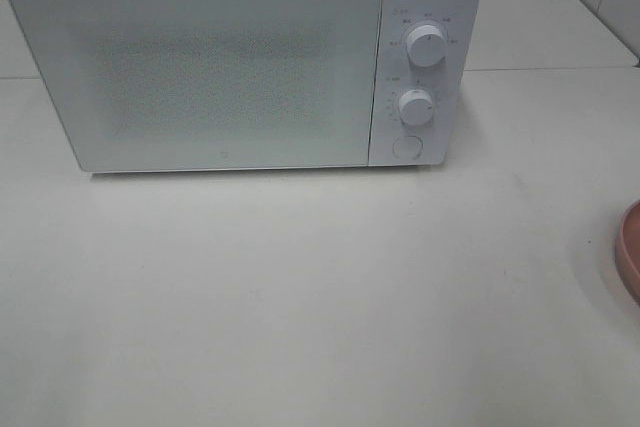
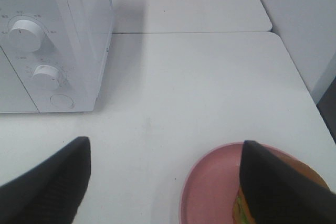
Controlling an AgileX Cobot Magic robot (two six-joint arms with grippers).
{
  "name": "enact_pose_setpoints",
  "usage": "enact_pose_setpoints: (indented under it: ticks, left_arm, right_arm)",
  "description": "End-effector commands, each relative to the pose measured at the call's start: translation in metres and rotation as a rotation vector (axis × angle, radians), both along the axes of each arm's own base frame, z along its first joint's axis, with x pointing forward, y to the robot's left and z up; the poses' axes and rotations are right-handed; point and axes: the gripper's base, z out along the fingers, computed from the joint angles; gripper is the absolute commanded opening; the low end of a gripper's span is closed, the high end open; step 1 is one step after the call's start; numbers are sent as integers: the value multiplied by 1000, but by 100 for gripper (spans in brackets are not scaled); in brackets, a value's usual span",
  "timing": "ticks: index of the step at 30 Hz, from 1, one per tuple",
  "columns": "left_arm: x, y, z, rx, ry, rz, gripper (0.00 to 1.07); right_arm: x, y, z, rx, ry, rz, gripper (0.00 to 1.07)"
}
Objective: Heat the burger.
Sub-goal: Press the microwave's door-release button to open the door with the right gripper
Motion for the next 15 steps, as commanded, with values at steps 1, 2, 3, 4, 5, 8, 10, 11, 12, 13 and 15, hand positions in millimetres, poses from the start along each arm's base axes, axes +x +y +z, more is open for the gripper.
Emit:
enact_pose_setpoints:
  ticks: [1, 2, 3, 4, 5, 8, 10, 11, 12, 13, 15]
  left_arm:
    - [-3, 0, 0, -3, -31, -5, 98]
    - [-3, 0, 0, -3, -31, -5, 98]
    - [-3, 0, 0, -3, -31, -5, 98]
    - [-3, 0, 0, -3, -31, -5, 98]
    - [-3, 0, 0, -3, -31, -5, 98]
    - [-3, 0, 0, -3, -31, -5, 98]
    - [-3, 0, 0, -3, -31, -5, 98]
    - [-3, 0, 0, -3, -31, -5, 98]
    - [-3, 0, 0, -3, -31, -5, 98]
    - [-3, 0, 0, -3, -31, -5, 98]
    - [-3, 0, 0, -3, -31, -5, 98]
  right_arm:
    - [9, 1, 4, -4, -37, 9, 75]
    - [17, 1, 2, -5, -38, 12, 75]
    - [20, 1, 2, -5, -47, 14, 75]
    - [20, 1, 2, -5, -47, 14, 75]
    - [28, 2, 1, -4, -62, 18, 75]
    - [42, 2, 0, -4, -106, 26, 75]
    - [50, 3, 0, -9, -132, 33, 75]
    - [57, 3, -2, -23, -150, 42, 75]
    - [57, 3, -2, -23, -150, 42, 75]
    - [62, 4, -4, -27, -164, 48, 75]
    - [68, 5, -8, -31, -198, 58, 75]
